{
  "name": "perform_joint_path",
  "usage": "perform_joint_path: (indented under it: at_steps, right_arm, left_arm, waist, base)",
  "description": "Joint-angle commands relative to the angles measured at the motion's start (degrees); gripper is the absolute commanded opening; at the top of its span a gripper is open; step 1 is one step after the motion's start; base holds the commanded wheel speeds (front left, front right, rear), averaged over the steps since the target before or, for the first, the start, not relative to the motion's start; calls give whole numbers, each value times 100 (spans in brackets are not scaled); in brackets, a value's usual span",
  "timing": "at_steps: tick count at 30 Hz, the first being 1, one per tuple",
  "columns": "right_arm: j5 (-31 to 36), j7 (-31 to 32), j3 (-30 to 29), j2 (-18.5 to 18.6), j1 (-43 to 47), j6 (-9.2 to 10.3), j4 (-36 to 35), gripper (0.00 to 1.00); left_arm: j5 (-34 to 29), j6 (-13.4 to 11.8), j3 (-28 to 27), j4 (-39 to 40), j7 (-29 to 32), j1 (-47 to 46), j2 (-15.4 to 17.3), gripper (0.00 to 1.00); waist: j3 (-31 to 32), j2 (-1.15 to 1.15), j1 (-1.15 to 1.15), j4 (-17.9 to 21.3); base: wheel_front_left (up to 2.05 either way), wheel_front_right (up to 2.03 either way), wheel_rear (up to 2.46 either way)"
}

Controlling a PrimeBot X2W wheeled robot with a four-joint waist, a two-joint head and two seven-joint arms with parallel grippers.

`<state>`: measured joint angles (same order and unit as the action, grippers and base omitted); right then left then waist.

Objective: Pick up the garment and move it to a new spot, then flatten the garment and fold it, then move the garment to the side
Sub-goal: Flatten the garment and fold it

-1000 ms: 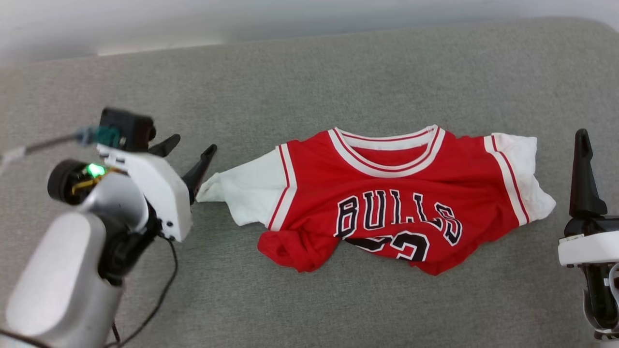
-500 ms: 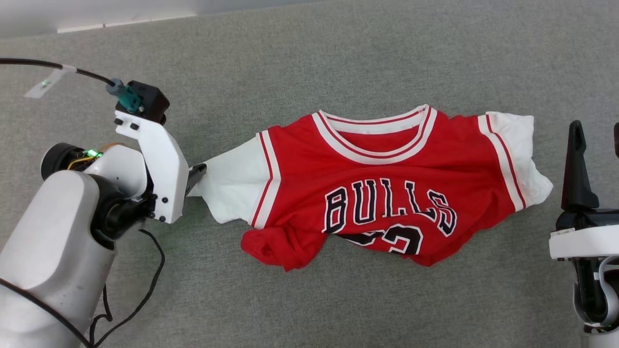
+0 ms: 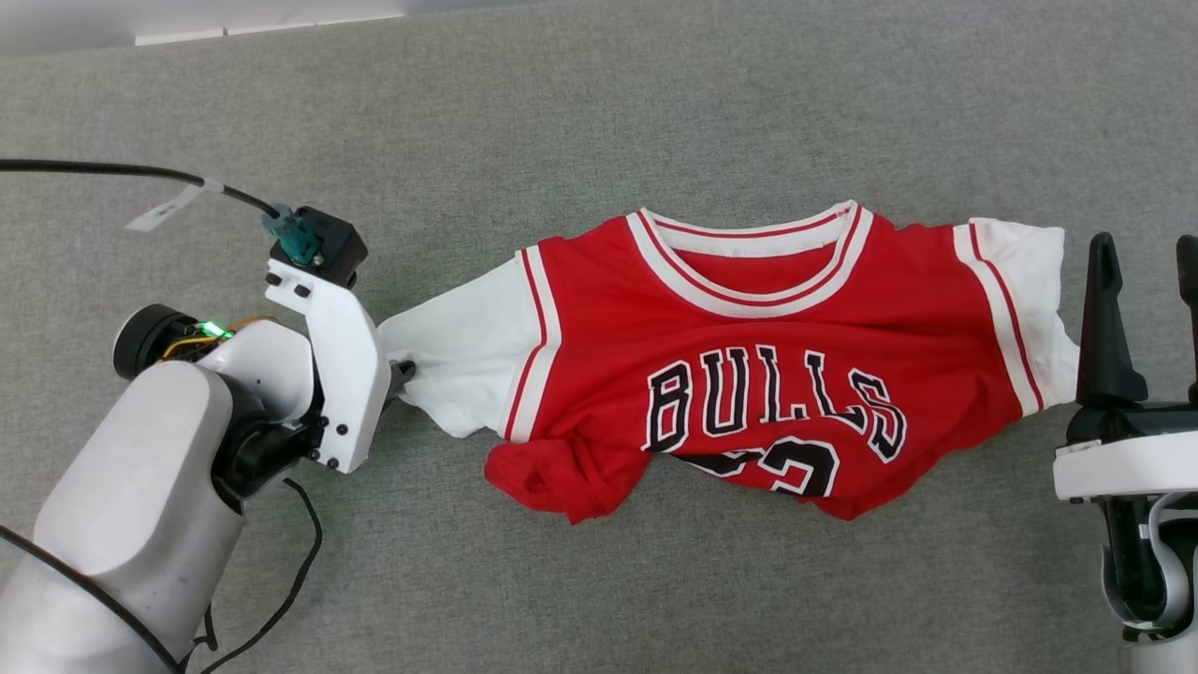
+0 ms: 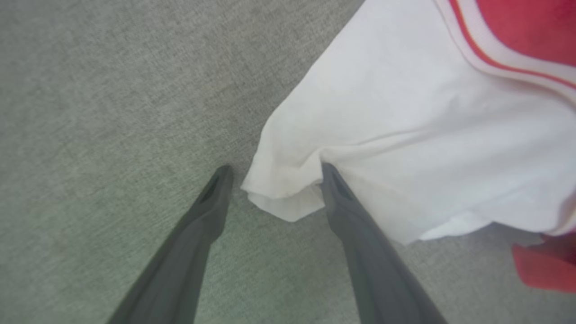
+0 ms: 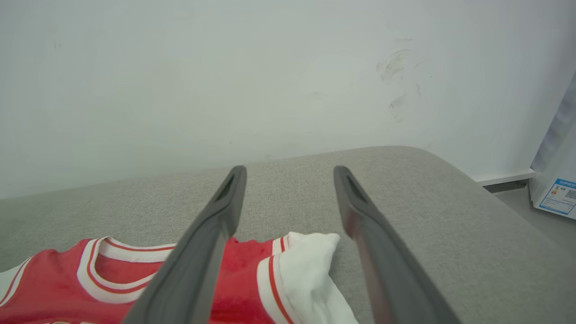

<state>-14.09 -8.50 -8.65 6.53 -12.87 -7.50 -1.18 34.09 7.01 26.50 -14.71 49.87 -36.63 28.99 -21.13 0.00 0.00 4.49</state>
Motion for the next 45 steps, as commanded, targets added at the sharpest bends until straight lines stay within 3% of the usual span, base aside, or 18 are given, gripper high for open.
perform_joint_path:
  at_steps: [1, 8, 9, 10, 19, 23, 35, 45]
  right_arm:
    - [37, 11, 18, 23, -42, 2, 6, 100]
    - [110, 33, 23, 38, -98, 2, -97, 100]
    - [120, 31, 11, 38, -96, 2, -104, 100]
    - [120, 30, 6, 38, -99, 3, -107, 100]
    - [188, 145, -8, 111, -48, 3, 15, 100]
    - [233, 584, 93, 290, 20, 2, 91, 100]
    - [-64, 3290, 155, 1108, -18, 3, 11, 100]
    - [-247, 5289, 430, 1907, -697, 3, -64, 100]
  left_arm:
    - [-24, 4, 74, -109, 21, 199, 20, 100]
    - [-60, -6, 243, -279, -71, 171, -146, 98]
    - [-62, -5, 263, -312, -90, 167, -171, 32]
    - [-43, -3, 272, -343, -119, 166, -200, 0]
    - [14, 15, 54, -351, -1020, 138, -265, 0]
    - [-56, 23, -58, -244, -1620, 164, -168, 0]
    - [-302, -216, -487, 1030, -2899, 858, 321, 0]
    - [-481, -523, -676, 2755, -3216, 1484, 603, 0]
  waist:
    - [-15, 0, 0, -11]
    - [-188, 0, 0, -25]
    - [-204, 0, 0, -23]
    - [-218, 0, 0, -20]
    - [-15, 0, 0, -28]
    - [237, 0, 0, -86]
    - [691, 0, 0, -411]
    - [489, 0, 0, -908]
  base:
    - [0, 0, 0]
    - [0, 0, 0]
    - [0, 0, 0]
    - [0, 0, 0]
    - [0, 0, 0]
    - [0, 0, 0]
    - [0, 0, 0]
    - [0, 0, 0]
